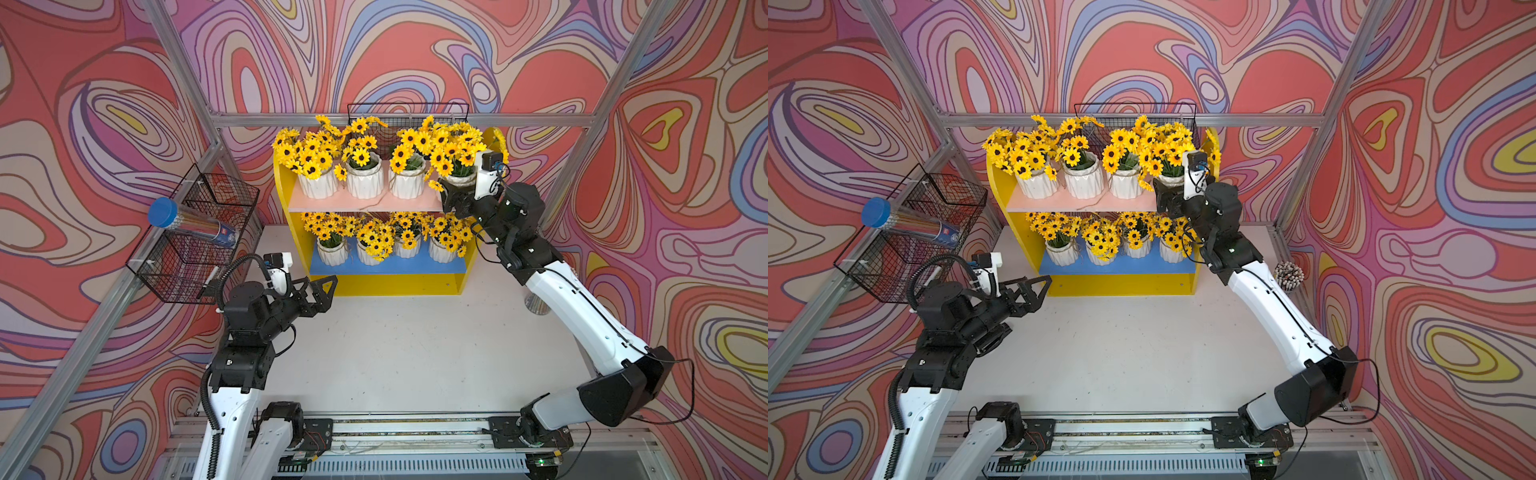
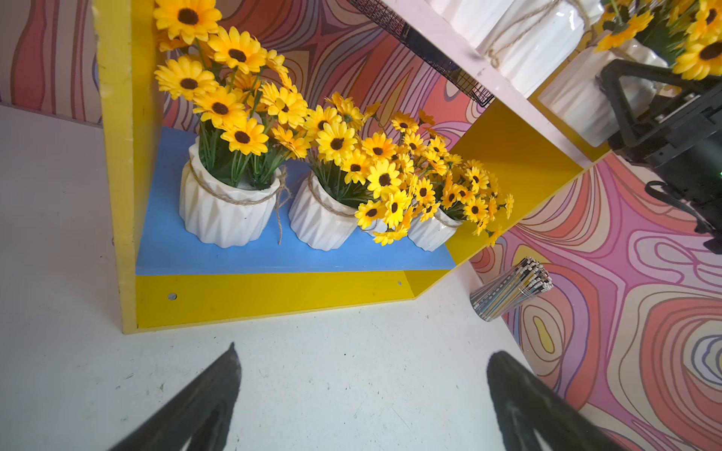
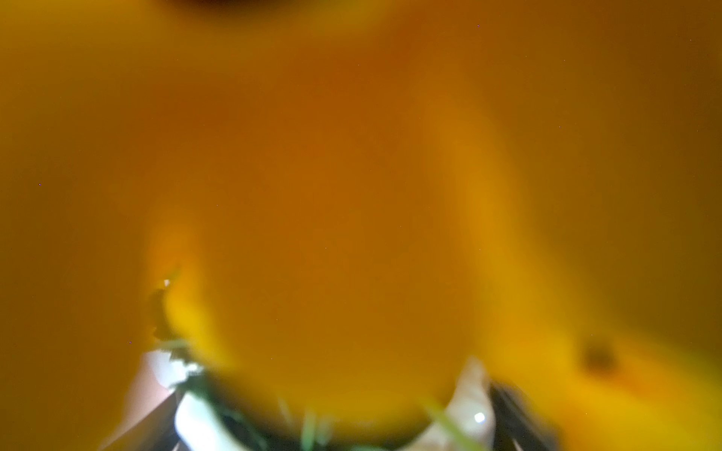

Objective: Take the sunflower pots off the shelves
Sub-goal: Pick up the sunflower pot from the shelf.

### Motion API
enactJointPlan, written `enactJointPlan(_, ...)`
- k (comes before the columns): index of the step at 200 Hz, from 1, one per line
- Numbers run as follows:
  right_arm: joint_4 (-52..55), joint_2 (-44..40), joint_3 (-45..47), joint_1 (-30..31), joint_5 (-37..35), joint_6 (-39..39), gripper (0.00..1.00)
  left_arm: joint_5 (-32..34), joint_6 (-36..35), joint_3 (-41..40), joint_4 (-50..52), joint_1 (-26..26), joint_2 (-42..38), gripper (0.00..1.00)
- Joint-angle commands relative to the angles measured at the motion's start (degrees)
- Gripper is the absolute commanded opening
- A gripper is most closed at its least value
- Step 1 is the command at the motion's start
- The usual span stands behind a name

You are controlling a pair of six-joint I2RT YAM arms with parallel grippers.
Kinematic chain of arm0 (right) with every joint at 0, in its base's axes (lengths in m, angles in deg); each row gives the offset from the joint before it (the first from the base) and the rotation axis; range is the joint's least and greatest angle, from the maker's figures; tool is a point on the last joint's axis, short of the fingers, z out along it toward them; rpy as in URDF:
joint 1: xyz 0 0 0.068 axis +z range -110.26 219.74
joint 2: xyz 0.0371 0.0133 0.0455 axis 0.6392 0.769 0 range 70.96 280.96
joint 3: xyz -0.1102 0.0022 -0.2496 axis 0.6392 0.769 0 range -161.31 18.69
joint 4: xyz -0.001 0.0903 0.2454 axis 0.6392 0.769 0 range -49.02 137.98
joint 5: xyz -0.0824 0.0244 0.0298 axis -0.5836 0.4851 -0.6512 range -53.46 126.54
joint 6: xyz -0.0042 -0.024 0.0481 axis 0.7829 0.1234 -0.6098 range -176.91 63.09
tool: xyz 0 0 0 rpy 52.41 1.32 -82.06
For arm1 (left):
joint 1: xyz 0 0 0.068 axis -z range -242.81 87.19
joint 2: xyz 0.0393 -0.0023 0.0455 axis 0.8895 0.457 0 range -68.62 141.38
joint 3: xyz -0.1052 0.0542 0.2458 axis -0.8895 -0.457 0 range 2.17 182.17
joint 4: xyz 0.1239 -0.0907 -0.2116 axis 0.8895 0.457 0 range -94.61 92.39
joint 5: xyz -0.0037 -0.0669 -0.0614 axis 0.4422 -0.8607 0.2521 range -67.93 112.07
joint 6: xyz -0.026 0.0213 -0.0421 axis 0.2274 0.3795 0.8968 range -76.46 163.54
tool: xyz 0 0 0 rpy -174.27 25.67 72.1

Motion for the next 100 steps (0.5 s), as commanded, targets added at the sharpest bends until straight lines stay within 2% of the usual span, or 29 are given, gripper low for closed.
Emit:
enactJointPlan(1,-5.3,-4.3,-0.2,-1.2,-4.1,1.3,0.00,-1.3,0.5,1.8,-1.1,-0.4,0.3,0.99)
enactJointPlan(44,-5.0,-6.4,1.3,-1.2,-3.6,0.6,0.00,-1.9,0.9,2.0,-1.7,-0.4,0.6,0.99)
enactJointPlan(100,-4.4,-10.7,4.7,-1.1,1.0,-2.8,0.00,-2.3,1.0,2.6,-1.6,-0.4,1.5,0.99)
